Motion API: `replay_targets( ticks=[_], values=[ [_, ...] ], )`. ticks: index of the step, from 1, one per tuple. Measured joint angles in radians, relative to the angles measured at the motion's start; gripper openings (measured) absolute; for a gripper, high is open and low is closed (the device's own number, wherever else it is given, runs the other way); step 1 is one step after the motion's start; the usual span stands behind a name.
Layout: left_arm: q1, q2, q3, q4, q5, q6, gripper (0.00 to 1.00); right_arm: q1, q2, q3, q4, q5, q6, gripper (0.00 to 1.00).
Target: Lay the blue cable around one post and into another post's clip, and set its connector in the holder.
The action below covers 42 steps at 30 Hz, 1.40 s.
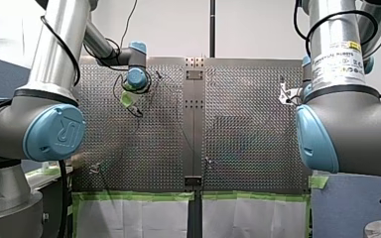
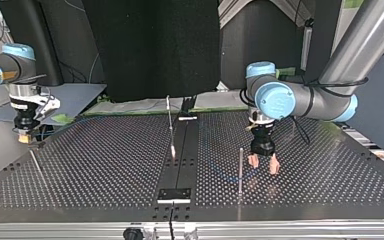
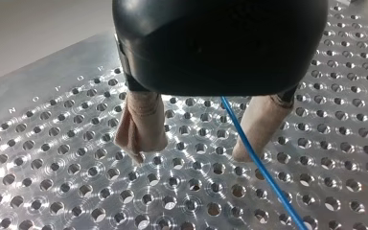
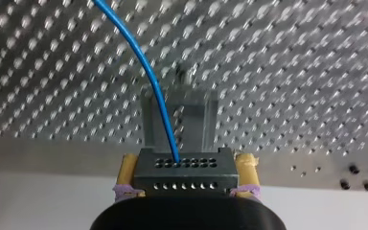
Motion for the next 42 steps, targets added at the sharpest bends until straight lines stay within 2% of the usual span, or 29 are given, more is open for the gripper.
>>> replay_targets(
  ticks=[5, 10, 15, 18, 26, 32, 34, 36, 38, 42],
  values=[
    [0.001, 0.0, 0.0, 0.0, 0.0, 0.003, 1.0, 0.002, 0.001, 0.0, -0.019, -0.044, 0.014, 0.22],
    [0.001, 0.0, 0.0, 0.0, 0.0, 0.005, 1.0, 0.0, 0.004, 0.0, -0.033, -0.084, 0.04, 0.22],
    [0.001, 0.0, 0.0, 0.0, 0.0, 0.008, 1.0, -0.006, 0.017, -0.007, -0.029, -0.121, 0.042, 0.22],
    [0.001, 0.0, 0.0, 0.0, 0.0, 0.01, 1.0, -0.009, 0.033, -0.019, -0.012, -0.144, 0.03, 0.22],
    [0.002, 0.0, 0.0, 0.0, 0.0, 0.011, 1.0, -0.017, 0.044, -0.053, 0.052, -0.21, -0.031, 0.22],
    [0.003, 0.001, 0.0, 0.0, 0.0, 0.011, 1.0, -0.022, 0.045, -0.072, 0.093, -0.268, -0.058, 0.22],
    [0.004, 0.001, 0.0, 0.0, 0.0, 0.011, 1.0, -0.024, 0.044, -0.077, 0.109, -0.285, -0.074, 0.22],
    [0.005, 0.0, 0.0, 0.0, 0.0, 0.011, 1.0, -0.027, 0.044, -0.079, 0.121, -0.287, -0.087, 0.22],
    [0.006, 0.0, 0.0, 0.0, 0.0, 0.011, 1.0, -0.032, 0.044, -0.081, 0.129, -0.276, -0.099, 0.22],
    [0.006, 0.0, 0.0, 0.0, 0.0, 0.011, 1.0, -0.042, 0.044, -0.081, 0.132, -0.246, -0.108, 0.22]
  ],
)
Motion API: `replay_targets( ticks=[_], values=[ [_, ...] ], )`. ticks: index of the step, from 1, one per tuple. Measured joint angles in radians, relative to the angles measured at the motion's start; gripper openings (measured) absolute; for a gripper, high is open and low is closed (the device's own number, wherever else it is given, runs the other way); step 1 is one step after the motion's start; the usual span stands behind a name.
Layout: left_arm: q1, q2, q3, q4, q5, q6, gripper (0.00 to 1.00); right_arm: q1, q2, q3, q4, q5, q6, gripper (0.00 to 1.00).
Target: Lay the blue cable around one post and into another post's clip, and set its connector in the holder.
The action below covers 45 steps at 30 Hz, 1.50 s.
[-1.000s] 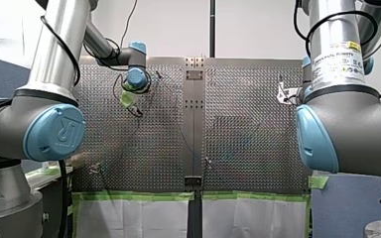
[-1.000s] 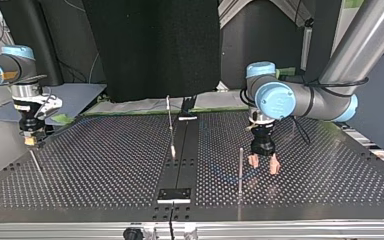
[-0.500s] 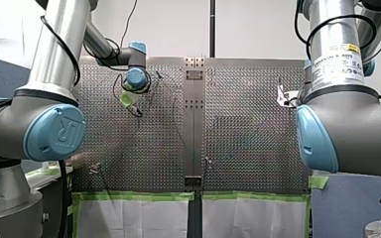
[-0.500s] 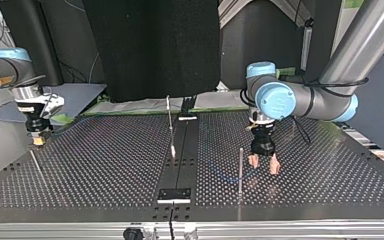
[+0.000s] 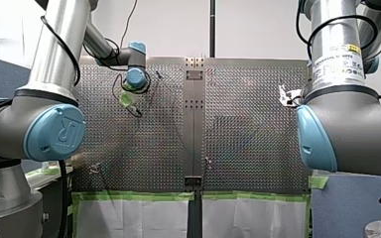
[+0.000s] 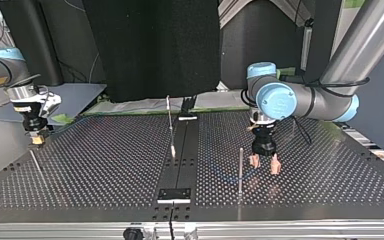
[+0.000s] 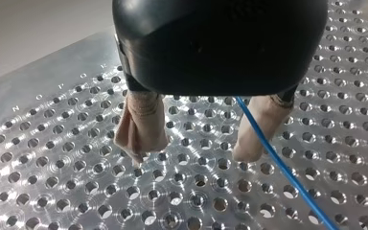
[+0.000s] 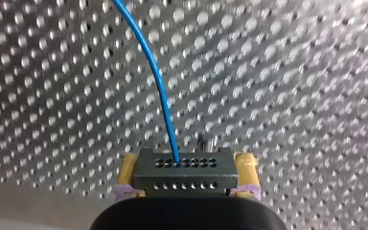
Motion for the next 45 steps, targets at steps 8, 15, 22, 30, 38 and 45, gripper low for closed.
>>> replay_targets(
  ticks=[8, 15, 22, 30, 38, 45],
  values=[
    [0.001, 0.0, 0.0, 0.0, 0.0, 0.002, 1.0, -0.017, 0.001, 0.0, -0.023, 0.035, 0.003, 0.22],
    [0.001, 0.0, 0.0, 0.0, 0.0, 0.003, 1.0, -0.017, 0.013, 0.0, -0.044, 0.037, 0.014, 0.22],
    [0.002, 0.0, 0.0, 0.0, 0.0, 0.003, 1.0, -0.014, 0.03, 0.0, -0.064, 0.046, 0.027, 0.22],
    [0.003, 0.0, 0.0, 0.0, 0.0, 0.003, 1.0, -0.017, 0.031, 0.0, -0.092, 0.046, 0.07, 0.22],
    [0.003, 0.0, 0.0, -0.001, 0.0, 0.003, 1.0, -0.009, 0.032, -0.001, -0.108, 0.045, 0.097, 0.22],
    [0.003, 0.0, 0.0, -0.001, 0.0, 0.003, 1.0, -0.007, 0.032, 0.0, -0.118, 0.047, 0.099, 0.22]
  ],
)
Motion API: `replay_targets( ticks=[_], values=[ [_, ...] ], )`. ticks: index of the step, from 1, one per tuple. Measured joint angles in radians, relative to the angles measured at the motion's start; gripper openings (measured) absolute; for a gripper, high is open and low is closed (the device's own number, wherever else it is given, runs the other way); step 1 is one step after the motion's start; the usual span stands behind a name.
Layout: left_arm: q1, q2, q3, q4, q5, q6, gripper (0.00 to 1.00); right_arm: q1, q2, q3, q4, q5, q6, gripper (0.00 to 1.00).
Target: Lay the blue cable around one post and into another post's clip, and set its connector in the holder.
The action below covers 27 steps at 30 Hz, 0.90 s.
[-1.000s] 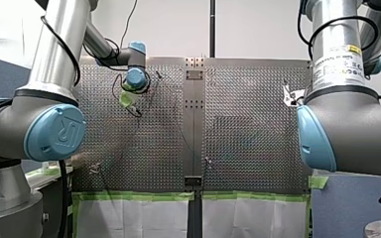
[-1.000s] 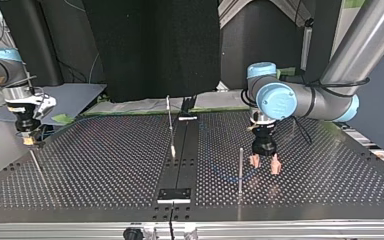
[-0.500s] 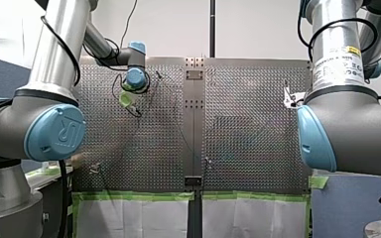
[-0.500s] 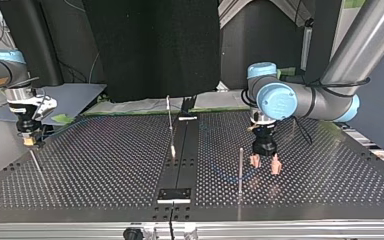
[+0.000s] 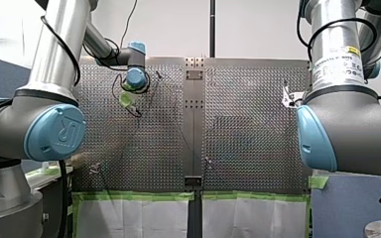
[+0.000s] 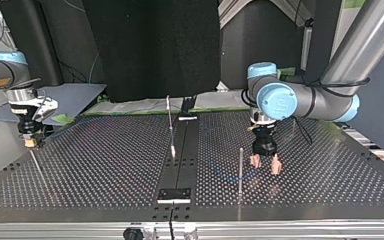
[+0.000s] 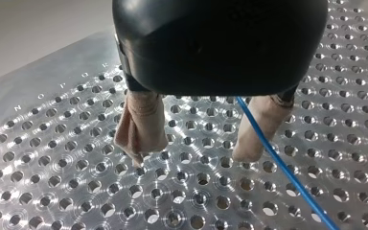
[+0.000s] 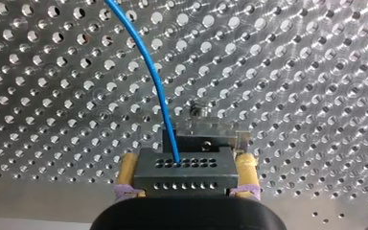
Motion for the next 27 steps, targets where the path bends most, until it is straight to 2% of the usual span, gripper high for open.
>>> replay_targets(
  ticks=[13, 21, 27],
  values=[
    [0.0, 0.0, 0.0, 0.001, 0.002, 0.0, 1.0, 0.008, 0.004, 0.0, -0.058, -0.002, 0.0, 0.22],
    [0.001, 0.0, 0.0, 0.001, 0.003, 0.0, 1.0, 0.015, 0.007, 0.0, -0.062, 0.011, 0.005, 0.22],
    [0.001, 0.0, 0.0, 0.001, 0.003, 0.0, 1.0, 0.016, 0.008, 0.0, -0.068, 0.021, 0.017, 0.22]
  ],
)
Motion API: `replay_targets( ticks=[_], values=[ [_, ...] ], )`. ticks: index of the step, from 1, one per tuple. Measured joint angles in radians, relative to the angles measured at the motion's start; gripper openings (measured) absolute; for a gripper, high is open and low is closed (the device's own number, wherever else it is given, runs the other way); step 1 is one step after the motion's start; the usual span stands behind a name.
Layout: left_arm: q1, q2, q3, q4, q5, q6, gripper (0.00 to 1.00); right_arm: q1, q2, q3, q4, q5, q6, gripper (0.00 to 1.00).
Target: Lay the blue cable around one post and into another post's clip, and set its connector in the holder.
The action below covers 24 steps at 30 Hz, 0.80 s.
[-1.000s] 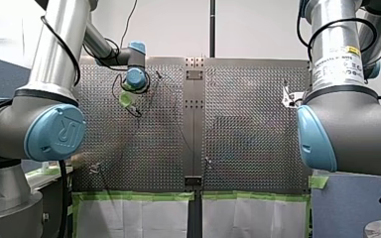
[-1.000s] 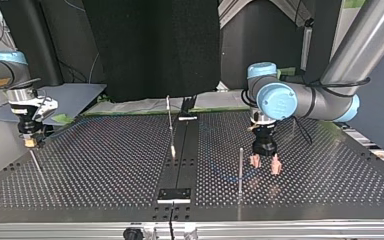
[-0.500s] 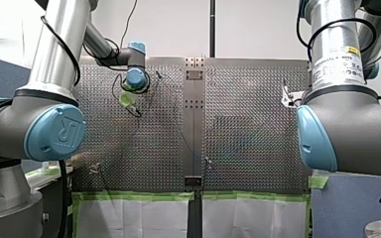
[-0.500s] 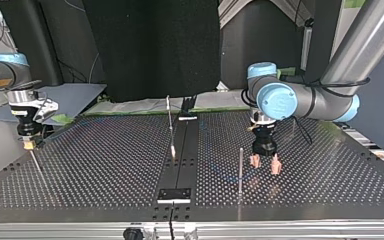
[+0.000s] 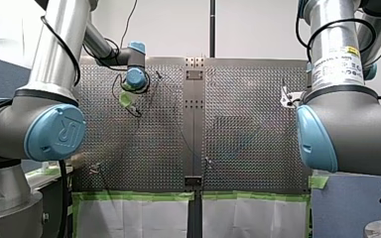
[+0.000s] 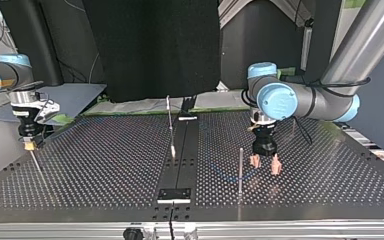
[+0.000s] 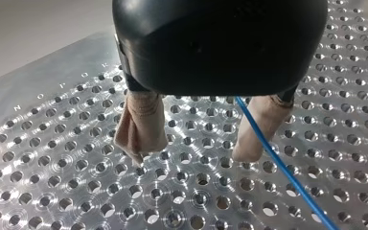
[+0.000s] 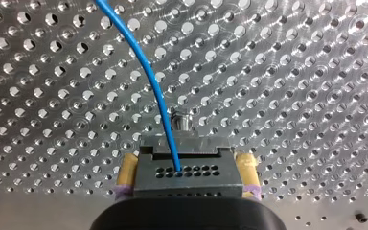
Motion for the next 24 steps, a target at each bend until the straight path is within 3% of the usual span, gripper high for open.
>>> replay_targets(
  ticks=[7, 24],
  values=[
    [0.0, 0.0, 0.0, 0.0, 0.001, 0.0, 1.0, 0.0, 0.004, 0.0, -0.009, 0.005, 0.013, 0.22],
    [0.0, -0.001, 0.0, 0.0, 0.003, 0.0, 1.0, 0.004, 0.011, 0.0, -0.014, 0.006, 0.019, 0.22]
  ],
)
